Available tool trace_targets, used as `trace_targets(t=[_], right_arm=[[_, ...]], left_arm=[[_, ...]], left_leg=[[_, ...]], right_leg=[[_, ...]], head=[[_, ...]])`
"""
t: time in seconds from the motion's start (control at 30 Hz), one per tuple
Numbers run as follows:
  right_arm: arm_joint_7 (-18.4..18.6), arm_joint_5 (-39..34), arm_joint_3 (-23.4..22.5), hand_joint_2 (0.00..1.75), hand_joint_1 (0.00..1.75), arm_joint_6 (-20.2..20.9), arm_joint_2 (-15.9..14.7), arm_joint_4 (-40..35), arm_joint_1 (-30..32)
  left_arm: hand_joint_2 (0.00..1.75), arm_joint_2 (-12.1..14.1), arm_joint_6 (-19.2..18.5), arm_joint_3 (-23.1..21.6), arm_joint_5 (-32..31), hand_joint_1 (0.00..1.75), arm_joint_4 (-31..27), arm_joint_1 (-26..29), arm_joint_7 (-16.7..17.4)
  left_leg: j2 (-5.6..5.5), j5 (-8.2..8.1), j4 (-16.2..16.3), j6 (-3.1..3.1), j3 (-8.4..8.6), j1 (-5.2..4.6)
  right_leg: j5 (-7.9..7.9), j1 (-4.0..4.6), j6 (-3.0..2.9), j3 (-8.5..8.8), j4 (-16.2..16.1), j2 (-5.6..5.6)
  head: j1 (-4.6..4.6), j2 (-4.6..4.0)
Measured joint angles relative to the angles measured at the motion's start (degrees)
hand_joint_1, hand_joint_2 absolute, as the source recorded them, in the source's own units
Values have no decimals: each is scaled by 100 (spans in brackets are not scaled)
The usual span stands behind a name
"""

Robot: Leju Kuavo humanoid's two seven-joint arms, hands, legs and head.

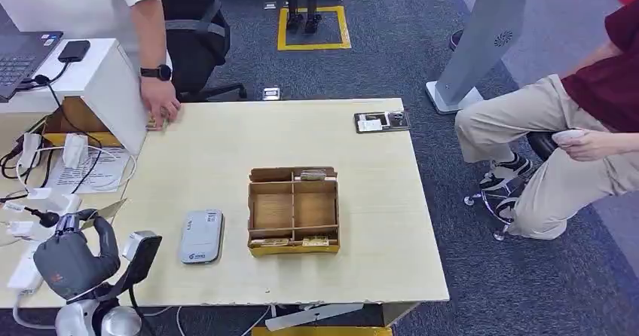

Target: Pass the card to the sensor for recognition and then transmit it.

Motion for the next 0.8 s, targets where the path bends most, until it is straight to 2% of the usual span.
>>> trace_targets(t=[0.17,0.3,0.53,0.7,0.8], right_arm=[[0,-13,0,175,0,0,0,0,0],[0,-20,0,175,0,0,0,0,-1],[-2,-20,0,175,0,-2,0,-4,0],[0,-20,-4,175,0,0,-2,-4,0],[2,-26,-13,175,0,0,-2,-4,0]], left_arm=[[175,-2,0,-2,31,175,35,17,0],[175,-7,0,-42,129,175,284,18,-133],[175,-7,0,-74,-280,175,619,28,-159],[175,-9,0,-74,-855,175,844,34,175],[175,-9,2,-74,-1194,175,1054,34,516]], left_leg=[[0,0,0,0,0,0],[0,0,0,0,0,0],[0,0,0,0,0,0],[0,0,0,0,0,0],[0,0,0,0,0,0]], right_leg=[[0,0,0,0,0,0],[0,0,0,0,0,0],[0,0,0,0,0,0],[0,0,0,-1,0,0],[0,0,0,-1,0,0]], head=[[-2,0],[0,0],[0,0],[0,0],[0,0]])
